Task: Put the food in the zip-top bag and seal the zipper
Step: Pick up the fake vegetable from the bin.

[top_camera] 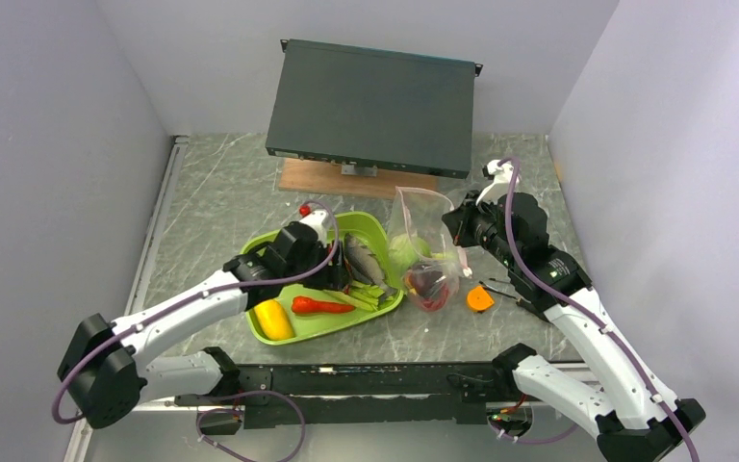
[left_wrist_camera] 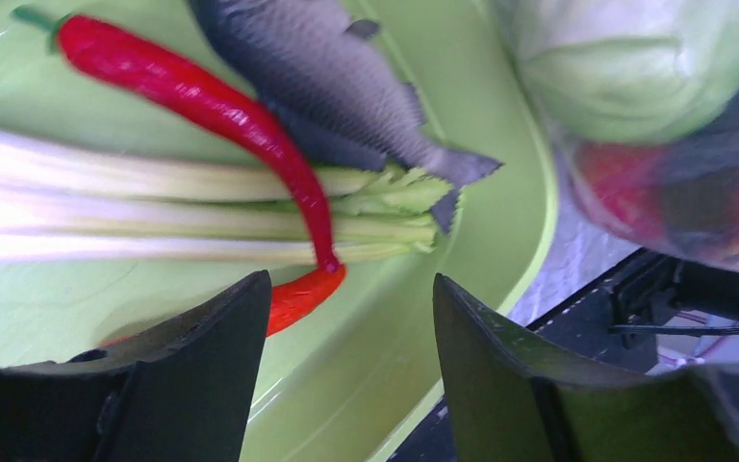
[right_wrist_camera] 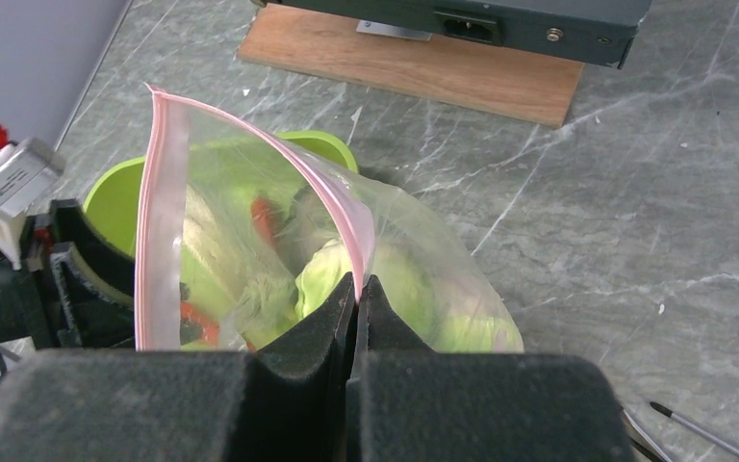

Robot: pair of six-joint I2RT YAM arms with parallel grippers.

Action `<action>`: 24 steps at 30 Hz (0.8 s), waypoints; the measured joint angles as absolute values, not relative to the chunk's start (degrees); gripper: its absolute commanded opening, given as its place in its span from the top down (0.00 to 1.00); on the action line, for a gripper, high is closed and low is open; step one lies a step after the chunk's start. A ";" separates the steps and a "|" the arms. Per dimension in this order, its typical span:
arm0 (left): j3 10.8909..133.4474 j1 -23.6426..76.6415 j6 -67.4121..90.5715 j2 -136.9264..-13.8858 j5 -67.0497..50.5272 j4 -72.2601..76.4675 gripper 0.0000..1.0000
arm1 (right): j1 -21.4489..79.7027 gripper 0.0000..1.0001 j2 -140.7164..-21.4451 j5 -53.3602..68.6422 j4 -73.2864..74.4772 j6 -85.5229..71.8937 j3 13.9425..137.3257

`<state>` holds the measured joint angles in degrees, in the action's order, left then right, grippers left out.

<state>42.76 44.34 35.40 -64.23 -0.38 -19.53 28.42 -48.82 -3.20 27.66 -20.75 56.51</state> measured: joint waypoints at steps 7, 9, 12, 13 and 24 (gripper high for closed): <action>47.86 44.77 34.89 -73.84 -3.18 -17.06 0.36 | 28.40 1.00 -48.80 -2.42 27.66 -20.80 56.51; 47.68 45.69 34.65 -73.97 -1.67 -18.39 0.31 | 28.42 1.00 -48.75 -2.42 27.68 -20.78 56.51; 44.71 46.89 34.52 -70.81 0.14 -18.46 0.24 | 28.40 1.00 -48.64 -2.42 27.68 -20.78 56.51; 42.65 47.22 34.50 -68.51 0.95 -18.65 0.21 | 28.40 1.00 -48.64 -2.39 27.68 -20.78 56.51; 37.26 47.33 53.15 -57.76 9.21 -32.69 0.00 | 28.40 1.00 -48.84 0.10 27.11 -21.30 56.49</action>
